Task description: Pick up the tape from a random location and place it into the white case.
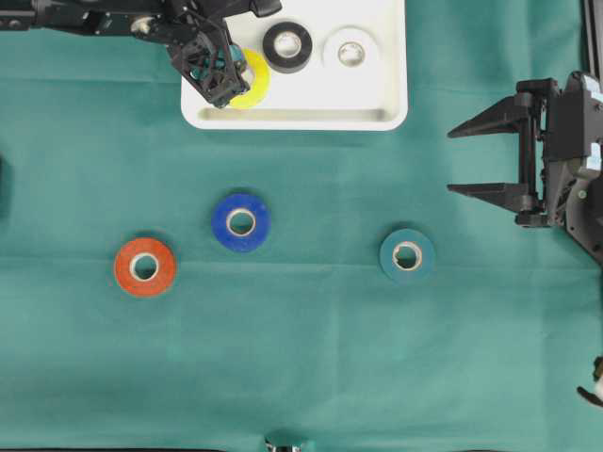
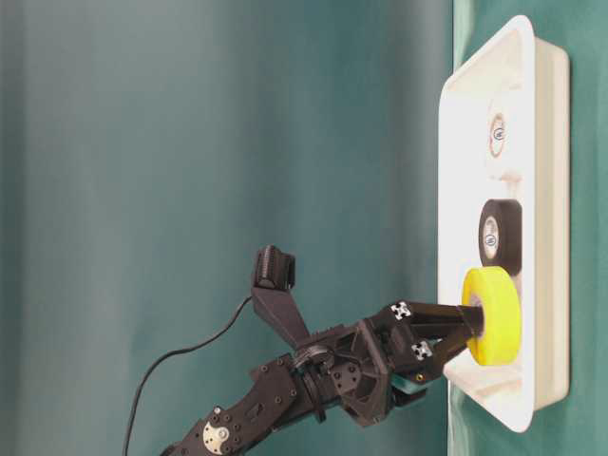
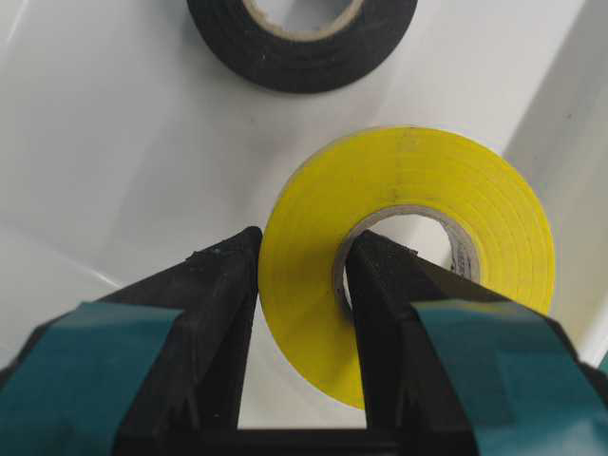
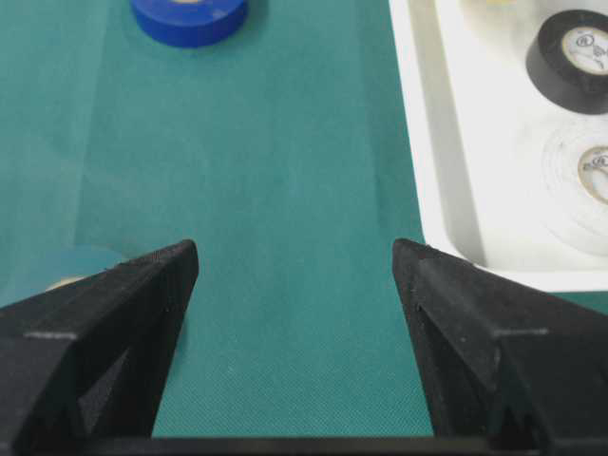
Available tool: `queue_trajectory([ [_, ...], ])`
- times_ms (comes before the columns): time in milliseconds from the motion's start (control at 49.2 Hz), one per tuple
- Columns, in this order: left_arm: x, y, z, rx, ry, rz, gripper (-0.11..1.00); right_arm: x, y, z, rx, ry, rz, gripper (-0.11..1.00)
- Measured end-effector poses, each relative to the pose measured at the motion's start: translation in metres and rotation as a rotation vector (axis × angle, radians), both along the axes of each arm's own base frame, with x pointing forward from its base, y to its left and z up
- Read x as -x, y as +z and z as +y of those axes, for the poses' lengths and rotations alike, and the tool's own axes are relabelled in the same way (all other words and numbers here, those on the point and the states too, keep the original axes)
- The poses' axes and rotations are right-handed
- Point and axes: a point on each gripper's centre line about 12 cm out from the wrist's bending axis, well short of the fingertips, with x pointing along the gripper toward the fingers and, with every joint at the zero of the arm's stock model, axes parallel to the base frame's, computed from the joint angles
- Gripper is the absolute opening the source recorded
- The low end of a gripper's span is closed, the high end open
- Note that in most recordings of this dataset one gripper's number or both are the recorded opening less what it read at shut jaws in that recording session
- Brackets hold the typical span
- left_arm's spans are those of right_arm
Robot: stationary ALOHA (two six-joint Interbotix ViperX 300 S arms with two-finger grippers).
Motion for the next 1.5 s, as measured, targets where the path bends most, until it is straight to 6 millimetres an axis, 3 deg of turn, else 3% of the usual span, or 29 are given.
queue_trajectory([
  [467, 0.000, -0.001, 0.000, 0.010, 0.012, -0.001, 0.26, 0.000, 0.000, 0.000, 0.000, 0.001, -0.003, 0.79],
  [691, -0.002, 0.001, 0.001, -0.001, 0.008, -0.023, 0.85, 0.000, 0.000, 0.000, 0.000, 0.001, -0.003, 0.79],
  [793, -0.003, 0.002, 0.001, -0.006, 0.008, -0.034, 0.99, 0.000, 0.000, 0.000, 0.000, 0.001, -0.003, 0.79],
  [1280, -0.003, 0.003, 0.001, -0.008, 0.007, -0.037, 1.00, 0.000, 0.000, 0.000, 0.000, 0.001, -0.001, 0.79],
  [1504, 0.002, 0.030, -0.001, -0.023, 0.005, -0.067, 1.00, 0.000, 0.000, 0.000, 0.000, 0.001, -0.001, 0.79],
])
